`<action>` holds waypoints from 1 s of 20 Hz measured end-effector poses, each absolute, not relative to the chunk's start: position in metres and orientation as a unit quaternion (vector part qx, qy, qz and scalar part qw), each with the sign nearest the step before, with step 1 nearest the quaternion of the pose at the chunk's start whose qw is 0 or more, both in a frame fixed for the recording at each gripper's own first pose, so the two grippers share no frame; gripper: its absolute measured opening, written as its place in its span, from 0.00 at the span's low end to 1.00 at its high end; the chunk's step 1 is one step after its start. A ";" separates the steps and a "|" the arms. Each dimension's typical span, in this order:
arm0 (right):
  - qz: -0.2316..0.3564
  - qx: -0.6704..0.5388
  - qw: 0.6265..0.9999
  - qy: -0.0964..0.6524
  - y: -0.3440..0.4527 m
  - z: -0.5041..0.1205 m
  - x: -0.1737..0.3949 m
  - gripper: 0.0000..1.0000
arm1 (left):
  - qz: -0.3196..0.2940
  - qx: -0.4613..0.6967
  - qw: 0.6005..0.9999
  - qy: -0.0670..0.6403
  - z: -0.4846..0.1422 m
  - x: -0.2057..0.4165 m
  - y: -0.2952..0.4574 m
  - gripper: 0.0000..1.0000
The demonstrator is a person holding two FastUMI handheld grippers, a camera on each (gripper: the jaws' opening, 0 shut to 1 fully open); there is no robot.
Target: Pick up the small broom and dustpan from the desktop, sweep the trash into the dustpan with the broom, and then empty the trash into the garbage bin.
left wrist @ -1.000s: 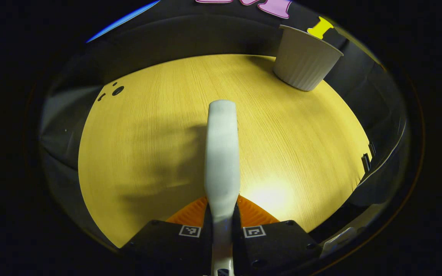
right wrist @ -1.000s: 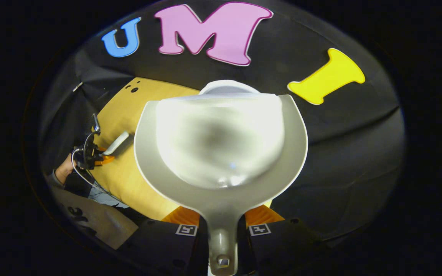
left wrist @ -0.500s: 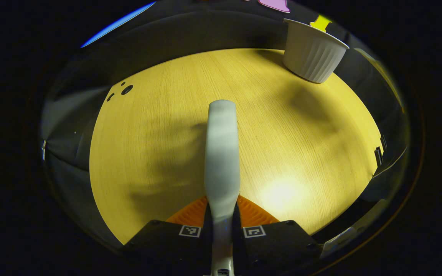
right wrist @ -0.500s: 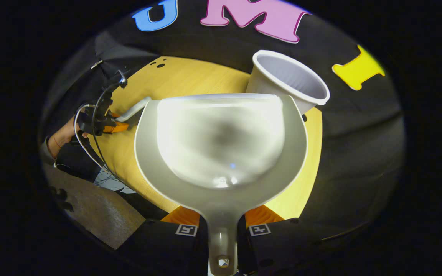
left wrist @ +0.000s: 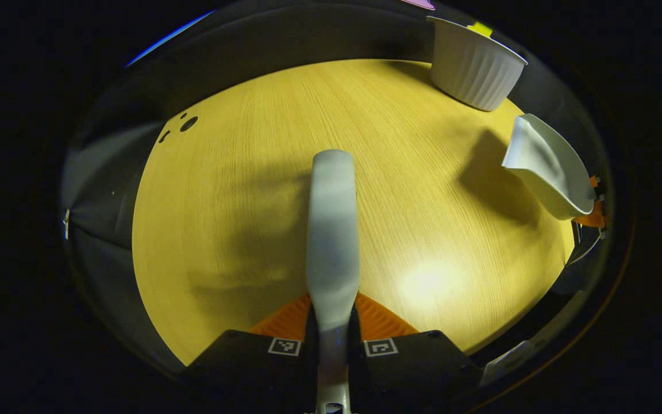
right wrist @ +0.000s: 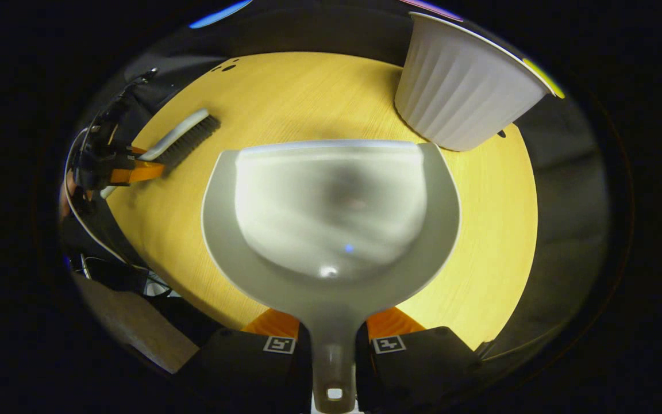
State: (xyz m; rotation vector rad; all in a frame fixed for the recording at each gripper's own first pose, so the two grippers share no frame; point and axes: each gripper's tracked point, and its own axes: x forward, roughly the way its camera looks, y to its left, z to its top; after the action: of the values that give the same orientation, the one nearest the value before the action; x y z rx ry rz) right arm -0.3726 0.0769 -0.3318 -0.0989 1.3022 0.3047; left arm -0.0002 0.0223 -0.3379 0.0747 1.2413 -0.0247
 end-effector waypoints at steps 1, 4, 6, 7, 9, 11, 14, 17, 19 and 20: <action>0.138 -0.044 0.783 0.604 0.080 -0.338 -0.371 0.34 | -0.010 0.035 0.812 0.583 -0.338 0.000 0.022 0.25; 0.132 -0.031 0.780 0.611 0.083 -0.353 -0.371 0.34 | -0.010 0.043 0.813 0.581 -0.338 0.001 0.022 0.24; 0.130 -0.031 0.777 0.616 0.081 -0.359 -0.375 0.34 | -0.012 0.049 0.811 0.582 -0.338 0.002 0.020 0.27; 0.128 -0.031 0.774 0.619 0.080 -0.362 -0.376 0.31 | -0.012 0.051 0.811 0.582 -0.337 0.004 0.019 0.27; 0.127 -0.027 0.770 0.625 0.080 -0.370 -0.378 0.35 | -0.011 0.057 0.810 0.583 -0.337 0.005 0.018 0.27; 0.129 -0.027 0.768 0.627 0.078 -0.374 -0.380 0.35 | -0.011 0.062 0.808 0.586 -0.339 0.005 0.015 0.27; 0.130 -0.028 0.769 0.625 0.078 -0.374 -0.382 0.39 | -0.004 0.060 0.806 0.590 -0.341 0.005 0.017 0.30; 0.131 -0.029 0.768 0.627 0.078 -0.375 -0.382 0.37 | -0.006 0.067 0.807 0.587 -0.337 0.006 0.018 0.32; 0.138 -0.036 0.762 0.632 0.079 -0.375 -0.387 0.38 | -0.004 0.071 0.809 0.584 -0.334 0.005 0.017 0.37; 0.143 -0.038 0.761 0.631 0.079 -0.373 -0.388 0.40 | -0.003 0.071 0.810 0.583 -0.331 0.004 0.016 0.37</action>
State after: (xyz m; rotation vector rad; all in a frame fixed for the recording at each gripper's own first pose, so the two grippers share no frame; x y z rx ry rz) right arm -0.3880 0.0789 -0.3734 -0.0827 1.3732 0.3117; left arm 0.0040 0.0157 -0.3314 0.1527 1.2453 -0.0073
